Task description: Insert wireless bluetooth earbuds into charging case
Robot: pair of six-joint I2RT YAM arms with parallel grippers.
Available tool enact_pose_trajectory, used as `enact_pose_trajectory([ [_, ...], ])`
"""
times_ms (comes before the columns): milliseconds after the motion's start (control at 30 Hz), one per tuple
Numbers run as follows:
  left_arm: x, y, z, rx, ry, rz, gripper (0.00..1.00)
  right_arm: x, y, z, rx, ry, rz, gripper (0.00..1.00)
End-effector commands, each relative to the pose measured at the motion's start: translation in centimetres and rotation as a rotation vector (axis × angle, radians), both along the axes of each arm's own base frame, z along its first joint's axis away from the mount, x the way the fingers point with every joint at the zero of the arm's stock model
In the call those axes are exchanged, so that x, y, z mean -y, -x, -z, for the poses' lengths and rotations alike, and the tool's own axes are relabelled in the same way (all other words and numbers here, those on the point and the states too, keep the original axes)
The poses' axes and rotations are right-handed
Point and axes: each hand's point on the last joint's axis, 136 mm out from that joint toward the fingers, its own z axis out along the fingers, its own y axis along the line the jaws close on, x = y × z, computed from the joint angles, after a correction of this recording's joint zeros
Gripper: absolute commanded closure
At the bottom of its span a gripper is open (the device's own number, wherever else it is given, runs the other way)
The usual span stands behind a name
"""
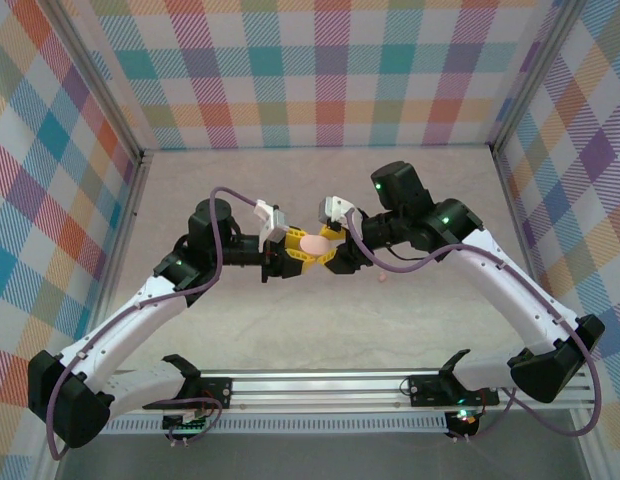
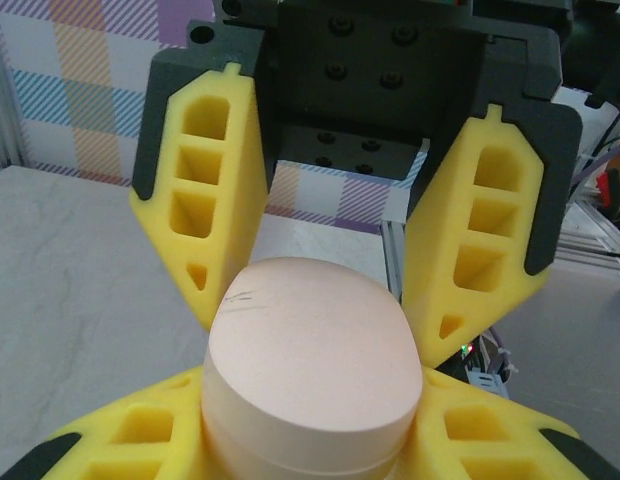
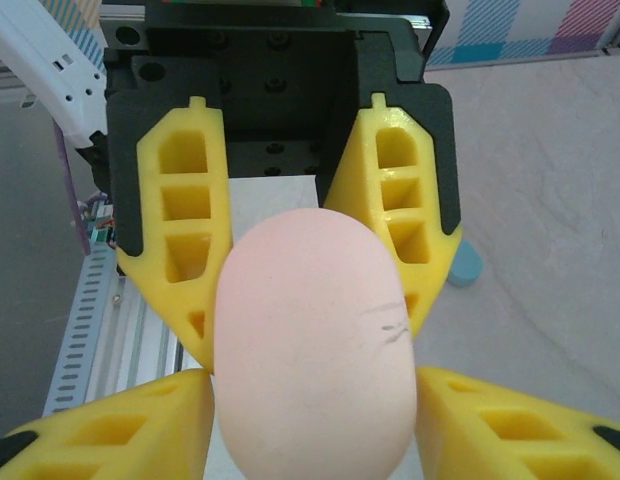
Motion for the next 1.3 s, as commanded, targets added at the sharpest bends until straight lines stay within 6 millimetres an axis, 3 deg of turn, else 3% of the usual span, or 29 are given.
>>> enact_pose_trajectory([
  [0, 0.3, 0.9, -1.6, 0.043, 0.022, 0.054, 0.77, -0.3, -0.1, -1.3, 0.050, -0.026, -0.014, 0.51],
  [300, 0.3, 1.2, -1.2, 0.052, 0.004, 0.073, 0.77, -0.6, -0.1, -1.9, 0.006, -0.040, -0.004, 0.69],
  [600, 0.2, 1.4, -0.8, 0.070, -0.008, 0.087, 0.78, -0.5, -0.3, -2.5, -0.107, -0.047, 0.011, 0.71],
  [967, 0.1, 1.6, -0.6, 0.084, -0.015, 0.095, 0.83, -0.4, -0.2, -3.3, -0.223, -0.098, -0.017, 0.63],
  [1267, 0.1, 1.8, -0.5, 0.078, -0.014, 0.105, 0.84, 0.5, -3.6, -3.5, -0.211, -0.092, 0.157, 0.47],
])
